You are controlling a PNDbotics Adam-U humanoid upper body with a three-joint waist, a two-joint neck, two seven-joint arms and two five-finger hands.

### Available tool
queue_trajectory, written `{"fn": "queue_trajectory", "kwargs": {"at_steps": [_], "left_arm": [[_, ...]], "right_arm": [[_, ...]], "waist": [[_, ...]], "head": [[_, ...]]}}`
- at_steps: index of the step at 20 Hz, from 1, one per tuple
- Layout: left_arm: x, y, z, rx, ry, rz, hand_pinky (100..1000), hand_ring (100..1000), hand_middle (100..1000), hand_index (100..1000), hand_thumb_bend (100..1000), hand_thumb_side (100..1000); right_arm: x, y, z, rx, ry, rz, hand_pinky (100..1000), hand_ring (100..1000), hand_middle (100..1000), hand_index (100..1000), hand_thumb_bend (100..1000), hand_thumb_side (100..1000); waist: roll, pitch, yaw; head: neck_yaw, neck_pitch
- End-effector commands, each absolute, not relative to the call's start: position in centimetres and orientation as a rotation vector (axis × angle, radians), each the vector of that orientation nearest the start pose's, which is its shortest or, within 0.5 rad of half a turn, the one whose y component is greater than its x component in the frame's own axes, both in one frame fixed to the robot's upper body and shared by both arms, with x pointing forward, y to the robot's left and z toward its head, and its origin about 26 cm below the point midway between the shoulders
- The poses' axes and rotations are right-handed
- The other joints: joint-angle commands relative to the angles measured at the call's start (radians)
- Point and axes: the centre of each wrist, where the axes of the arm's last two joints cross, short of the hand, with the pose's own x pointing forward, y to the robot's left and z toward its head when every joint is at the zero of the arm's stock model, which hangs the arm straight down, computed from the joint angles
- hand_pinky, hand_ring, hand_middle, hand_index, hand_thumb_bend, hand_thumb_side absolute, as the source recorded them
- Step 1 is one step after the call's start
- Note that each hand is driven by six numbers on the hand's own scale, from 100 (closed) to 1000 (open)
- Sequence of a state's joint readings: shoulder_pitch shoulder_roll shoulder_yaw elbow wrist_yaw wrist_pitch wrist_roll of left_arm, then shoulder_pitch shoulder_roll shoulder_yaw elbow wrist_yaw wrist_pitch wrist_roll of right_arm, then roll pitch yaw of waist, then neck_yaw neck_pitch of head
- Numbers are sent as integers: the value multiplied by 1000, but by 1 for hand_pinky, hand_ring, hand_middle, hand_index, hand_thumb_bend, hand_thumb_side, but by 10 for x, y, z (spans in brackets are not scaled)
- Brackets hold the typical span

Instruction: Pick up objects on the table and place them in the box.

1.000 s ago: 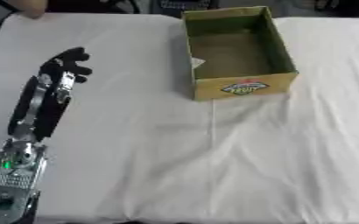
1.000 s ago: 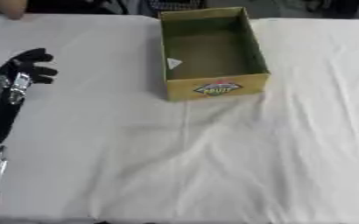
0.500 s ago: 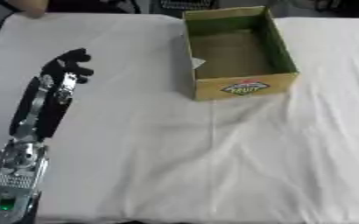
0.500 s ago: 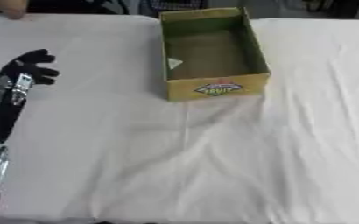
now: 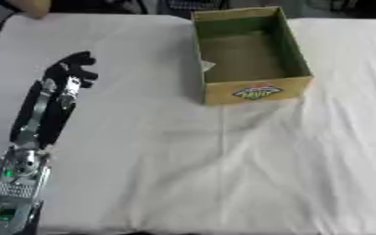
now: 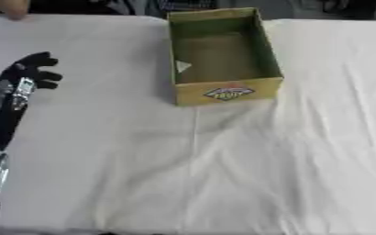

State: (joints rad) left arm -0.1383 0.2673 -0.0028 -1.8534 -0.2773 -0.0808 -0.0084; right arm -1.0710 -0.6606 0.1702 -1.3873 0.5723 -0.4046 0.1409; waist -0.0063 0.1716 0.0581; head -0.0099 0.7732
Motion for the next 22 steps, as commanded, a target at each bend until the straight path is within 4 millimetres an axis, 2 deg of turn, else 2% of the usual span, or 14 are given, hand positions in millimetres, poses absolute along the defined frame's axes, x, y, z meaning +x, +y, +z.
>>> {"fn": "queue_trajectory", "kwargs": {"at_steps": [1, 8, 15, 17, 18, 19, 20, 21, 22], "left_arm": [[298, 273, 122, 408, -2052, -497, 716, 732, 795, 895, 100, 1000], [299, 271, 122, 394, -2056, -502, 716, 733, 795, 895, 100, 1000], [301, 267, 123, 373, -2064, -507, 717, 733, 795, 895, 100, 1000], [301, 265, 123, 364, -2068, -510, 717, 733, 795, 895, 100, 1000], [301, 264, 123, 360, -2070, -512, 717, 733, 795, 895, 100, 1000], [301, 263, 123, 357, -2071, -514, 717, 733, 795, 896, 100, 1000], [301, 263, 123, 354, -2072, -515, 717, 733, 795, 896, 100, 1000], [302, 262, 124, 351, -2074, -517, 717, 733, 795, 896, 100, 1000], [302, 261, 124, 349, -2076, -518, 717, 733, 795, 896, 100, 1000]], "right_arm": [[406, -260, 385, 1168, 2650, -1562, 359, 407, 309, 462, 216, 455], [414, -245, 372, 1061, 2747, -1546, 346, 393, 292, 472, 236, 445], [429, -234, 345, 968, 2887, -1531, 339, 385, 310, 511, 254, 435], [434, -231, 334, 967, 2910, -1548, 383, 430, 417, 599, 299, 466], [437, -229, 326, 977, 2909, -1584, 431, 477, 500, 683, 358, 502], [441, -227, 320, 991, 2896, -1632, 398, 446, 445, 627, 321, 480], [444, -226, 312, 1009, 2873, -1697, 610, 658, 764, 875, 520, 566], [448, -225, 301, 1033, 2830, -1801, 633, 683, 791, 892, 534, 570], [452, -224, 290, 1056, 2780, -1908, 798, 842, 950, 986, 594, 594]], "waist": [[1, -19, 3], [3, -17, 14], [8, -16, 24], [10, -14, 29], [12, -13, 31], [13, -12, 33], [14, -11, 34], [15, -10, 36], [16, -9, 37]], "head": [[-12, -3], [-20, -3], [-34, -3], [-41, -3], [-45, -3], [-47, -3], [-50, -3], [-53, -3], [-56, -3]]}}
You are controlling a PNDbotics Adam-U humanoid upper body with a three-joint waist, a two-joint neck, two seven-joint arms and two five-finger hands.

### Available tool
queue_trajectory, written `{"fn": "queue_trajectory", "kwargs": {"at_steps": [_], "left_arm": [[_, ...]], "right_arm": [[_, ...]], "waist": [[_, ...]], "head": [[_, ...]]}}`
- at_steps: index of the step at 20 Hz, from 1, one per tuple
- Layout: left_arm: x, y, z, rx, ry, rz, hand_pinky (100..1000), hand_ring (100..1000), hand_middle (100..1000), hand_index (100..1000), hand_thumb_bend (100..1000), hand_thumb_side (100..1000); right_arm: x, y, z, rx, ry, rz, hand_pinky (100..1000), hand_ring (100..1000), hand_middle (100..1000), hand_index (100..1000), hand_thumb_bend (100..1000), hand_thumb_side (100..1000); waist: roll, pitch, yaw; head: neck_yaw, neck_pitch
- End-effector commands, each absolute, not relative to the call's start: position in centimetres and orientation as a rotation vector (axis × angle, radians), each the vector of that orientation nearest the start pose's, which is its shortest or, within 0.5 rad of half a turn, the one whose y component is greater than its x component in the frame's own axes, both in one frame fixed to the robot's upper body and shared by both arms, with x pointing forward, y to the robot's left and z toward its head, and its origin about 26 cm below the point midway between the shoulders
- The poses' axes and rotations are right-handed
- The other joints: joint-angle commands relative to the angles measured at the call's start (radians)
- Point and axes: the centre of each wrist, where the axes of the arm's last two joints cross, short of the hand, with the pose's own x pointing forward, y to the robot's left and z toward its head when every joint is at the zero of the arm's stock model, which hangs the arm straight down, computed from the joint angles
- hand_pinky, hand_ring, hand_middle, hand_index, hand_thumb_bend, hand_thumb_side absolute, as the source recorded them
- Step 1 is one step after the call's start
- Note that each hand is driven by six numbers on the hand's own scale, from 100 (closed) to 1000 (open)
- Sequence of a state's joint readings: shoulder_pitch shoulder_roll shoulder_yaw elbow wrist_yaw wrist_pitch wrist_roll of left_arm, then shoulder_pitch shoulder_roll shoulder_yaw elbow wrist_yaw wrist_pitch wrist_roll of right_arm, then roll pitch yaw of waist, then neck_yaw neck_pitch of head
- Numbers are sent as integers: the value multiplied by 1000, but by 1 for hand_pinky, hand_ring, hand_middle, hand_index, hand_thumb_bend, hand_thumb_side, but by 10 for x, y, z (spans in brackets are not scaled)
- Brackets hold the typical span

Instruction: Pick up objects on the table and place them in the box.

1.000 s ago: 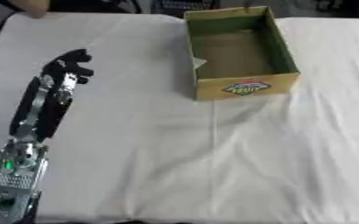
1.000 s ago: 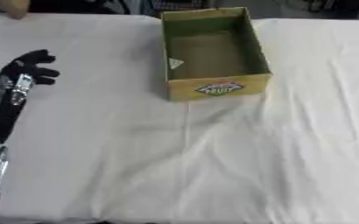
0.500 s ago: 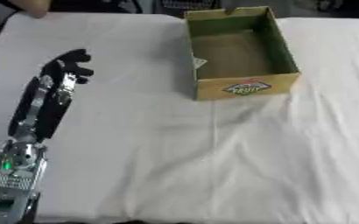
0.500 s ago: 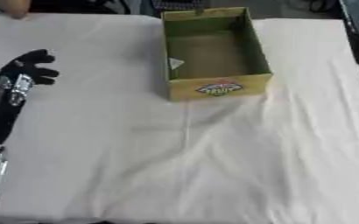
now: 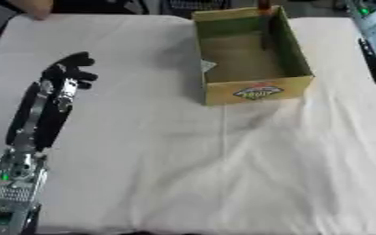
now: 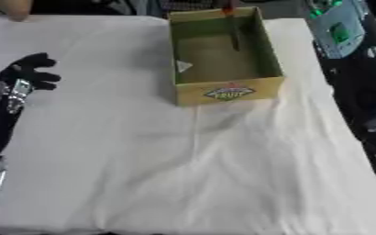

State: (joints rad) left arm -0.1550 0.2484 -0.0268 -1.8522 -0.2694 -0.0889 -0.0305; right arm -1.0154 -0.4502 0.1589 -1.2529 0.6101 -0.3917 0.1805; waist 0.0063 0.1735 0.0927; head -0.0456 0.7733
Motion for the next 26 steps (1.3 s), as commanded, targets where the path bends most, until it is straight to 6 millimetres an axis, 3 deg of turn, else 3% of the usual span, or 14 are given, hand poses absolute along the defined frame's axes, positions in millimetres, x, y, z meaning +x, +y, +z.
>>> {"fn": "queue_trajectory", "kwargs": {"at_steps": [1, 2, 3, 7, 10, 15, 26], "left_arm": [[302, 261, 124, 349, -2077, -518, 717, 733, 795, 896, 100, 1000], [302, 261, 124, 349, -2077, -518, 717, 734, 796, 896, 100, 1000], [302, 261, 124, 349, -2077, -518, 718, 734, 796, 896, 100, 1000], [302, 261, 125, 350, -2079, -517, 718, 734, 796, 896, 100, 1000], [302, 261, 125, 352, -2078, -516, 718, 735, 797, 896, 100, 1000], [302, 261, 125, 353, -2078, -516, 719, 735, 797, 896, 100, 1000], [302, 262, 125, 355, -2076, -517, 720, 736, 798, 897, 100, 1000]], "right_arm": [[456, -223, 278, 1076, 2724, -2014, 751, 796, 907, 961, 585, 585], [459, -223, 268, 1088, 2680, -2092, 871, 921, 1000, 1000, 590, 612], [462, -222, 254, 1092, 2634, -2183, 886, 940, 1000, 1000, 585, 616], [468, -221, 208, 1081, 2520, -2411, 895, 951, 1000, 1000, 575, 619], [470, -224, 191, 1084, 2489, -2487, 894, 945, 1000, 1000, 556, 613], [472, -230, 181, 1101, 2483, -2520, 892, 943, 1000, 1000, 550, 612], [472, -233, 183, 1127, 2486, -2506, 888, 937, 1000, 1000, 539, 617]], "waist": [[4, -10, 3], [5, -9, 3], [5, -8, 3], [7, -4, 2], [8, -3, -1], [9, -4, -3], [13, -6, -8]], "head": [[-22, -3], [-23, -3], [-23, -3], [-21, -3], [-21, -3], [-21, -3], [-23, -3]]}}
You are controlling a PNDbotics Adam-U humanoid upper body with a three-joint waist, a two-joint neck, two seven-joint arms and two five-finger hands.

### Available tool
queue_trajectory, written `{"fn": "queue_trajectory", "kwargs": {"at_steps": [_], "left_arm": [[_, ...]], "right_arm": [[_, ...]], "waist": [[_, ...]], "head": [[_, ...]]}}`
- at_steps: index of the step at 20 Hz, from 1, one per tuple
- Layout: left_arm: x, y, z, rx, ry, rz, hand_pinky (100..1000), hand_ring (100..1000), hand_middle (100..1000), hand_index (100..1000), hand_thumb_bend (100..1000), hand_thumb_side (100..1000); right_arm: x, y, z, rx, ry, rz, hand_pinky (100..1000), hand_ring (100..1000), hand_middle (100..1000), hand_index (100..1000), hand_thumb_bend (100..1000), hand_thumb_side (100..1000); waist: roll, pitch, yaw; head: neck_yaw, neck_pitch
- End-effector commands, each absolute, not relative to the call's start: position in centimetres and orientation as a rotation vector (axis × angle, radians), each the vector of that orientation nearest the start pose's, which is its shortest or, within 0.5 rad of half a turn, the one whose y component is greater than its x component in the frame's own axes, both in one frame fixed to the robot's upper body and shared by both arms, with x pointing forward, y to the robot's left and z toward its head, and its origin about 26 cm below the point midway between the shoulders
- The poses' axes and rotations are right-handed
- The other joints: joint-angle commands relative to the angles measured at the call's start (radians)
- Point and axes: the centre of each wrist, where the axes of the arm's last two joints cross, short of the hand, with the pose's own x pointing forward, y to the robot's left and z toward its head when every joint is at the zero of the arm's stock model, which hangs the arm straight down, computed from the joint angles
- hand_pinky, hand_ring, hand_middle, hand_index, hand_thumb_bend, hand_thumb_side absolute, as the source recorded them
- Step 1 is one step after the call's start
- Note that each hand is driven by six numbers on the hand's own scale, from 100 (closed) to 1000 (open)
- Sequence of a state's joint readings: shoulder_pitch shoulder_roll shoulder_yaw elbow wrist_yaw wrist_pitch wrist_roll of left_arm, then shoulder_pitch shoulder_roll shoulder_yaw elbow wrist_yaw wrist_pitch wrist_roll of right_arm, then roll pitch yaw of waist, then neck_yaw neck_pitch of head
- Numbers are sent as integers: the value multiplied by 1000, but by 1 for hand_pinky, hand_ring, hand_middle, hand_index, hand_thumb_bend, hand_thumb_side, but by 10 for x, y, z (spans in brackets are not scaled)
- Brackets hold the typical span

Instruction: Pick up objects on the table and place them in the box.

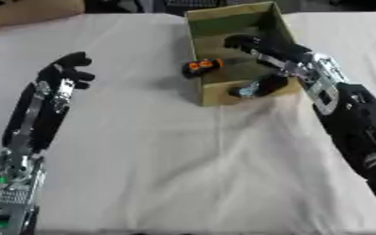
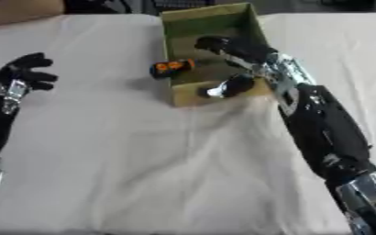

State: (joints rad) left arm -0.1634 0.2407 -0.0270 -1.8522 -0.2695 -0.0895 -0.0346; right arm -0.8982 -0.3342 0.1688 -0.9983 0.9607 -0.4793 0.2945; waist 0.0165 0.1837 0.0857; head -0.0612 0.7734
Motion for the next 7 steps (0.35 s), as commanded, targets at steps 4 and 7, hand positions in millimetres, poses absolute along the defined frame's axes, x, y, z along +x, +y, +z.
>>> {"fn": "queue_trajectory", "kwargs": {"at_steps": [4, 7], "left_arm": [[302, 262, 124, 356, -2074, -517, 720, 737, 799, 897, 100, 1000], [302, 263, 124, 358, -2072, -517, 720, 737, 799, 897, 100, 1000]], "right_arm": [[472, -234, 185, -792, -1728, 1743, 878, 920, 987, 1000, 520, 624], [470, -234, 194, -824, -1772, 1733, 847, 884, 952, 999, 468, 676]], "waist": [[2, -15, -3], [2, -15, -4]], "head": [[-7, -3], [-5, -3]]}}
